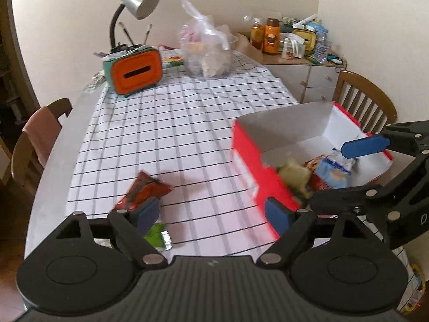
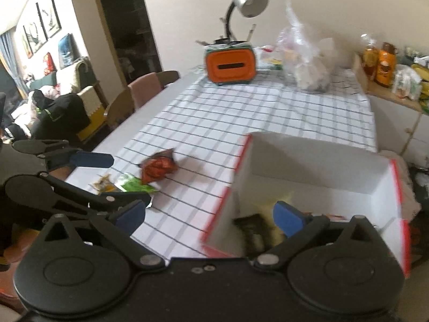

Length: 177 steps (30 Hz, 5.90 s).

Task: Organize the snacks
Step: 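Move both tools back to the snacks on the table, then grasp the red-orange chip bag with the right tool while the left tool grasps the yellow cookie packet, then carry the chip bag and yellow cookie packet with both tools over the box, then open both tools to drop the chip bag and cookie packet into the box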

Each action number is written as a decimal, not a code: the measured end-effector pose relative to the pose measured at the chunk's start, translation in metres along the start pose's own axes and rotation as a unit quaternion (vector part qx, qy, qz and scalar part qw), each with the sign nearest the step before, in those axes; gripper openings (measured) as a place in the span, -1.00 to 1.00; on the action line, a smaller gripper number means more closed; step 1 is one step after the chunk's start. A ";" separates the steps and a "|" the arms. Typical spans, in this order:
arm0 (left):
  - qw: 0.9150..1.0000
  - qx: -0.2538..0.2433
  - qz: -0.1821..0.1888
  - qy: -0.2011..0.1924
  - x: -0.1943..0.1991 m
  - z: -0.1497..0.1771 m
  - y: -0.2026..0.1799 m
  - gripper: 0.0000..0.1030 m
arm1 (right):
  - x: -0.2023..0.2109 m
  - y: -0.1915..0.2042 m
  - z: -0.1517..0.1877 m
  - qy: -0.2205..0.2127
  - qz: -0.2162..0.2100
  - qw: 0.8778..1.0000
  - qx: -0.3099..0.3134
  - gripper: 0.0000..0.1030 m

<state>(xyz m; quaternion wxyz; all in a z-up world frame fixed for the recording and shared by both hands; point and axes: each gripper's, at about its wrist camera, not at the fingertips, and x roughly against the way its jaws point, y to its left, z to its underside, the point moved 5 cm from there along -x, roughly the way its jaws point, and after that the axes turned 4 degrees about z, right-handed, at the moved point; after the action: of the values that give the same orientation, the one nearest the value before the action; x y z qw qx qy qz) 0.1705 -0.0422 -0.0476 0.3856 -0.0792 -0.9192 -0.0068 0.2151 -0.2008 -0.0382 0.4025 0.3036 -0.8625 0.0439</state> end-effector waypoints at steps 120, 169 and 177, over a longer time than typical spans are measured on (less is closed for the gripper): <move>0.998 0.004 -0.005 0.065 -0.018 0.016 0.092 -0.27 | -0.057 0.026 -0.011 0.077 0.089 0.986 -0.118 -0.04; 0.983 -0.047 -0.044 0.172 -0.179 -0.054 -0.181 -0.24 | -0.080 -0.208 -0.011 0.163 0.077 0.982 -0.065 -0.04; 0.976 -0.054 -0.050 0.204 -0.190 -0.049 -0.183 -0.23 | -0.093 -0.205 -0.006 0.183 0.072 0.979 -0.053 -0.04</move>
<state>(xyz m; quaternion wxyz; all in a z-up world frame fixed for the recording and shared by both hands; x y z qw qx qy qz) 0.3087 -0.2532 -0.1393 0.5591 -0.0505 -0.8225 -0.0913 0.3793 -0.3203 -0.1359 0.5647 0.2062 -0.7949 0.0816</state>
